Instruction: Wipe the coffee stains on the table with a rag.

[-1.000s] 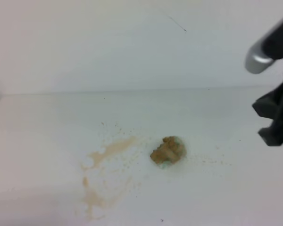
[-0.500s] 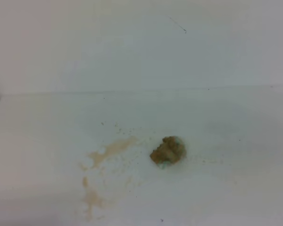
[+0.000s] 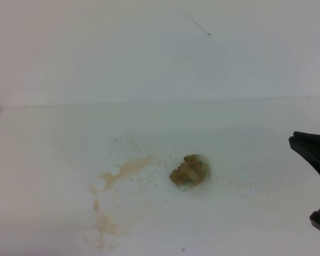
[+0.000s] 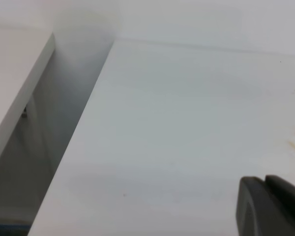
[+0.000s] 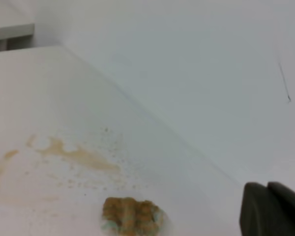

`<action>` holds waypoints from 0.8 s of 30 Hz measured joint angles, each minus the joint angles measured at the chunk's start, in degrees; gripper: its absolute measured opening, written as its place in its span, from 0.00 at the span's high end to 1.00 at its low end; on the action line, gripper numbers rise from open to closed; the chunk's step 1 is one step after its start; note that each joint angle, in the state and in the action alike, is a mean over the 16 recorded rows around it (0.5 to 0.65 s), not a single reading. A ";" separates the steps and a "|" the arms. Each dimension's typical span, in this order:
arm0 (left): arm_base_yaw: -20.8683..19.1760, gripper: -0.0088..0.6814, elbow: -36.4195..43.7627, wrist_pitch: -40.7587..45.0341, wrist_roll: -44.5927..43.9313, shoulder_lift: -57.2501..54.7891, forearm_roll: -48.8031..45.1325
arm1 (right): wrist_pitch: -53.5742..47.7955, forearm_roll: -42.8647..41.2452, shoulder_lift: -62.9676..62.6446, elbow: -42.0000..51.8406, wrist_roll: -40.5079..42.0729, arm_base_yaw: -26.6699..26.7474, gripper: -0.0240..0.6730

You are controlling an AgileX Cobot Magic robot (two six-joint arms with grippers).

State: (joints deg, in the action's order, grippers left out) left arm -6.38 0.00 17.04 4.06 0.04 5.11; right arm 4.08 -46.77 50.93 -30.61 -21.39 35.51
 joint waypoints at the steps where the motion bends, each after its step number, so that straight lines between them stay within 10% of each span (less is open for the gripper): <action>1: 0.01 0.99 0.00 0.00 0.00 0.00 0.00 | 0.04 -0.02 0.10 0.05 0.01 0.07 0.96; 14: 0.03 0.99 0.00 -0.05 0.00 0.00 -0.13 | -4.05 0.31 -12.13 5.09 -0.73 -2.31 0.96; 24: 0.03 0.99 0.00 0.00 0.00 -0.01 -0.24 | -6.36 2.43 -39.56 18.89 -10.49 -19.96 0.96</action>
State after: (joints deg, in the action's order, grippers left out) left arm -6.35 0.00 17.04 4.06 0.03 4.87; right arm -2.28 -44.34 11.37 -11.71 -31.88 15.55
